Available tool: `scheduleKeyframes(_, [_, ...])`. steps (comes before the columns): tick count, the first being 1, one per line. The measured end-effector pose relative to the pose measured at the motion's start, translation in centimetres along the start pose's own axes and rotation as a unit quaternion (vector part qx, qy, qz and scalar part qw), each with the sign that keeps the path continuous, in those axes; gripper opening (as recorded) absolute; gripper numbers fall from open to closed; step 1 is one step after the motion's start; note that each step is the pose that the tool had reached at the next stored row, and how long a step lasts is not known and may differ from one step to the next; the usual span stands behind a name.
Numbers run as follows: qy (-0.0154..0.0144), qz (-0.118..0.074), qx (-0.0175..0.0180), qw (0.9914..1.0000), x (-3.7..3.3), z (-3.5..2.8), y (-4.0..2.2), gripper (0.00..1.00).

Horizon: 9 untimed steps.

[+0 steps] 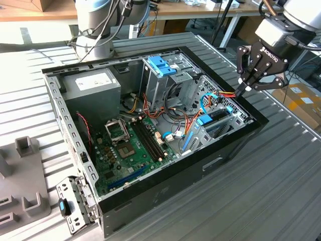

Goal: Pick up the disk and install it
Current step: 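Insert the disk into the insertion slot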

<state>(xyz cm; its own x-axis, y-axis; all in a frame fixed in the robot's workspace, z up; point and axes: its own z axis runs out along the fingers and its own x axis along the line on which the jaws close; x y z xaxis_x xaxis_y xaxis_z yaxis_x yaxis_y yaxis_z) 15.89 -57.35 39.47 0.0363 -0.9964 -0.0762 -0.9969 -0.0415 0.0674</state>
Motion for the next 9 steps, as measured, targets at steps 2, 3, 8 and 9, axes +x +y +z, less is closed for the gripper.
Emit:
scheduleKeyframes(2, [0.0000, 0.000, -0.0001, 1.00000, -0.01, -0.01, -0.17, 0.11])
scheduleKeyframes(3, [0.0000, 0.000, -0.0001, 1.00000, -0.01, -0.01, -0.24, 0.11])
scheduleKeyframes(8, [0.0000, 0.000, -0.0003, 1.00000, -0.04, -0.01, -0.55, 0.11])
scheduleKeyframes(9, [0.0000, 0.000, -0.0003, 1.00000, -0.05, 0.00, -0.63, 0.11])
